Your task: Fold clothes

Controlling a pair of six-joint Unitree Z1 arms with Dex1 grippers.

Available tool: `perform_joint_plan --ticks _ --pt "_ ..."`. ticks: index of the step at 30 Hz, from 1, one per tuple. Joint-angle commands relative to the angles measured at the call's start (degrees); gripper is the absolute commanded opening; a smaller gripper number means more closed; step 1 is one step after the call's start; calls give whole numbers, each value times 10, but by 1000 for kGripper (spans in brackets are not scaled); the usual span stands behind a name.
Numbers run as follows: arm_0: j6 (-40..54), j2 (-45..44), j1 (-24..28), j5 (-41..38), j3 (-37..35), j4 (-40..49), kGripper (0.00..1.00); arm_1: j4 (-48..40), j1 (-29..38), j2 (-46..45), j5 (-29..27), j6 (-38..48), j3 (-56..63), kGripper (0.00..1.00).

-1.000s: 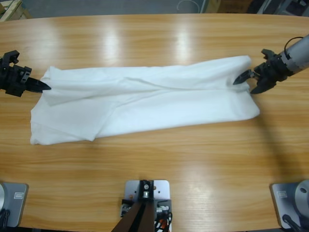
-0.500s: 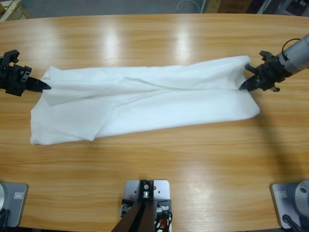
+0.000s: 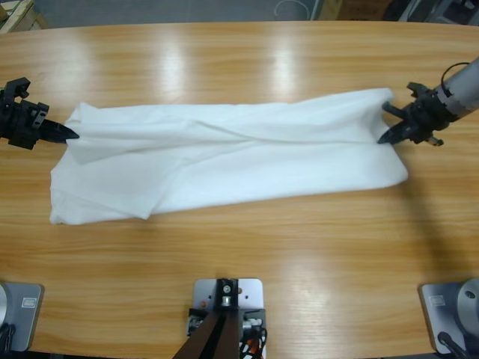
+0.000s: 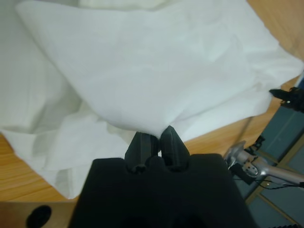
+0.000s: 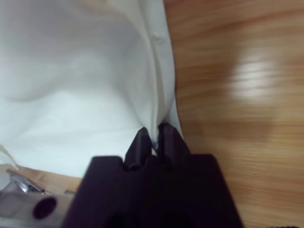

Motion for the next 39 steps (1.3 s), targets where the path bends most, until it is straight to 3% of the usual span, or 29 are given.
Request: perform_joint_plan --ticks 1,7,8,9,10,11,12,13,14,15,22,27,30,33,36,39 --pt "12 25 0 7 -3 7 0 21 -27 6 -23 -9 5 0" --pt "13 27 -3 3 -4 7 0 46 -29 21 -28 -9 -7 35" --pt "15 28 -5 -4 -4 7 0 54 -29 23 -27 -9 -8 448" --pt "18 29 -9 -16 -5 7 0 58 -29 22 -27 -9 -11 786" --pt "22 28 -12 -32 -6 7 0 63 -29 19 -28 -9 -15 929" --pt "31 25 -17 -49 -7 7 0 66 -29 12 -31 -9 -18 990" --pt "44 17 -25 -67 -10 7 185 70 -29 4 -32 -10 -22 1000" --pt "55 1 -40 -75 -16 7 625 77 -29 -4 -36 -11 -30 1000" --pt "61 -22 -59 -73 -23 6 835 87 -29 -12 -40 -11 -41 1000" --pt "60 -41 -71 -68 -32 6 912 100 -29 -18 -44 -12 -55 1000" --pt "47 -82 -84 -63 -45 7 922 177 -31 -37 -52 -17 -138 1000" --pt "45 -102 -72 -11 -44 39 922 213 -32 -52 -42 -23 -170 1000" --pt "35 -41 -66 -5 -53 36 922 219 -23 -66 -26 -22 -174 1000" --pt "39 38 -68 -71 -72 34 918 226 -11 -79 -18 -22 -173 1000" --pt "53 112 -107 -131 -104 22 917 233 7 -97 -15 -22 -171 1000" --pt "59 165 -134 -141 -145 20 913 234 23 -113 -13 -20 -159 1000"
